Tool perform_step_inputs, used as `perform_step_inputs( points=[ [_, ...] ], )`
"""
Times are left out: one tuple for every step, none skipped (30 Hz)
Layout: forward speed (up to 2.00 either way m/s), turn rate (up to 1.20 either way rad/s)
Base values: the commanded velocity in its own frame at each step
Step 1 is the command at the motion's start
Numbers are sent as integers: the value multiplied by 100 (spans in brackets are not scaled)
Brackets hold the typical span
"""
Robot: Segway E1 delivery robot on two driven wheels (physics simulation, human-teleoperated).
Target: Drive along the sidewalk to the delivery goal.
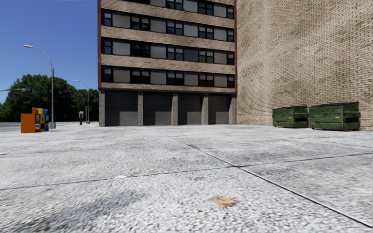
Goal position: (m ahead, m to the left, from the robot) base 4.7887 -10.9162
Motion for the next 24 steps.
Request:
perform_step_inputs(
  points=[
    [154, -55],
    [154, -55],
    [154, -55],
    [154, -55],
    [154, -55],
    [154, -55],
    [154, -55],
    [154, -55],
    [154, -55],
    [154, -55],
    [154, -55],
    [154, -55],
    [154, -55],
    [154, -55],
    [154, -55],
    [154, -55],
    [154, -55],
    [154, -55],
    [154, -55],
    [154, -55],
    [154, -55],
    [155, -55],
    [155, -55],
    [155, -55]
  ],
)
